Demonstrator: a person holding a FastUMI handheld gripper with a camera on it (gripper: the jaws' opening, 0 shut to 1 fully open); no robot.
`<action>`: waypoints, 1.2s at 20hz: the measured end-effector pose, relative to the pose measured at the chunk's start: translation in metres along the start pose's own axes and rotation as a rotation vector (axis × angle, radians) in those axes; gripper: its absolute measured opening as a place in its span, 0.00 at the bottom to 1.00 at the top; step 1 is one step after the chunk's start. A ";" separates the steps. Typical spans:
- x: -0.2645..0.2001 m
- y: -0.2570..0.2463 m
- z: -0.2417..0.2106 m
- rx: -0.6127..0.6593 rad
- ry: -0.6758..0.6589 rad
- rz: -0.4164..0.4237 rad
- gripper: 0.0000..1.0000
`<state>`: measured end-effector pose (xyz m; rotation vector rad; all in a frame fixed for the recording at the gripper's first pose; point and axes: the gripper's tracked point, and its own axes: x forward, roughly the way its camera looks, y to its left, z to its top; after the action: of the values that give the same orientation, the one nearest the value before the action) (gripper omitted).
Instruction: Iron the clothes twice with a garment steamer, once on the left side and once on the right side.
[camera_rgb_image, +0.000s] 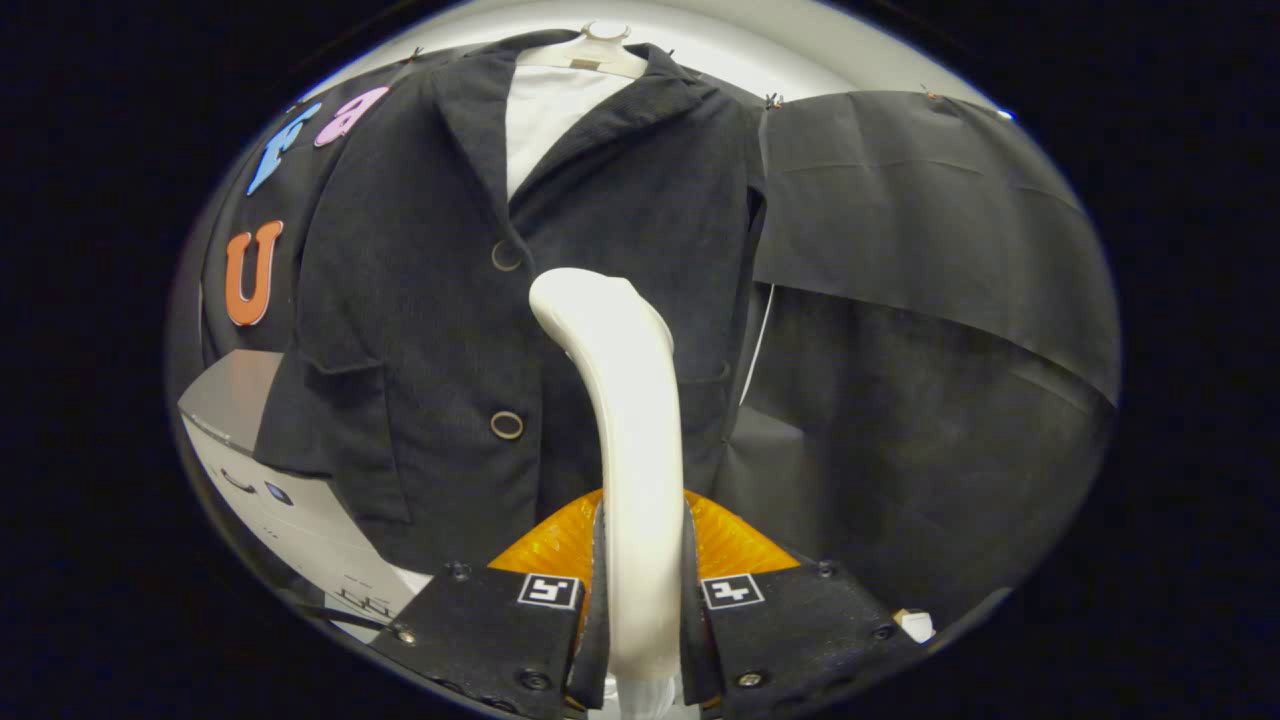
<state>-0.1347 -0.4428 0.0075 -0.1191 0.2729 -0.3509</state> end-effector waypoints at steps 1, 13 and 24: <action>0.000 0.001 -0.005 -0.004 0.003 -0.002 0.31; 0.002 0.000 -0.022 -0.009 0.082 0.003 0.31; -0.001 0.001 -0.029 -0.032 0.183 0.037 0.31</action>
<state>-0.1434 -0.4430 -0.0202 -0.1134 0.4609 -0.3215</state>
